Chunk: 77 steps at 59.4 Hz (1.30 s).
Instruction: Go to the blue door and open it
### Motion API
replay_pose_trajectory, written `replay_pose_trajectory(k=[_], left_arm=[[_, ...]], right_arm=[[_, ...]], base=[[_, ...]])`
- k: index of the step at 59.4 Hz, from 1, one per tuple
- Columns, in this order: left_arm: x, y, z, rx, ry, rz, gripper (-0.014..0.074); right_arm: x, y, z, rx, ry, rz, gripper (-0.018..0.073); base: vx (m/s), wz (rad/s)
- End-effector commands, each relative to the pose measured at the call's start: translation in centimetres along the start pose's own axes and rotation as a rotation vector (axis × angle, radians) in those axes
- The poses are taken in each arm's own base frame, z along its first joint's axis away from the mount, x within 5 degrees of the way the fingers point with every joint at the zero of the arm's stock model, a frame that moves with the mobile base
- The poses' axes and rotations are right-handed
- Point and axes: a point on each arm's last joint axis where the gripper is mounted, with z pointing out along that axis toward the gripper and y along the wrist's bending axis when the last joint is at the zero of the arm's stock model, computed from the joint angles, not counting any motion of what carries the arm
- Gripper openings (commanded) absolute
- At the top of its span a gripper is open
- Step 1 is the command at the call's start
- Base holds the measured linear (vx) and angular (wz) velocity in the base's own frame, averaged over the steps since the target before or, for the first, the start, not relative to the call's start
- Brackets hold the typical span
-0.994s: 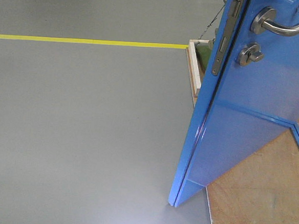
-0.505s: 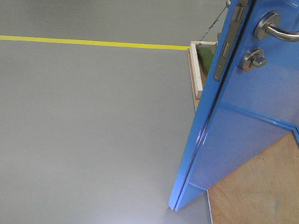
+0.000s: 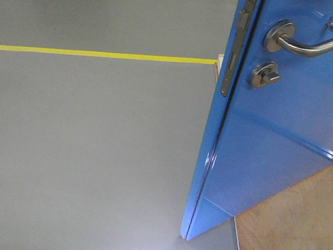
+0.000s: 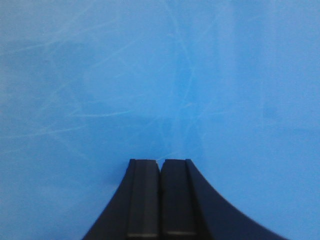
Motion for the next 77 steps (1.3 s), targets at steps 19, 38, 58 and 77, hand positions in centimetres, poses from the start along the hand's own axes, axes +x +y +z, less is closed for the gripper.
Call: replay_pose_trajectory(k=[19, 38, 58, 77], left_arm=[[-0.63, -0.02, -0.08, 0.004, -0.091, -0.002, 0.007], [-0.63, -0.02, -0.08, 0.004, -0.091, -0.002, 0.007], [-0.63, -0.02, -0.08, 0.004, -0.091, -0.002, 0.007], [-0.63, -0.02, -0.08, 0.004, -0.091, -0.002, 0.007]], right_arm=[[-1.89, 0.11, -0.34, 0.003, -0.109, -0.011, -0.0008], [-1.89, 0.11, -0.34, 0.003, -0.109, -0.011, -0.0008], [-1.89, 0.11, -0.34, 0.003, -0.109, -0.011, -0.0008], [-1.87, 0.11, -0.33, 0.002, -0.107, -0.011, -0.0008]], base=[[0.27, 0.05], [0.29, 0.05], [0.29, 0.04], [0.26, 0.01]])
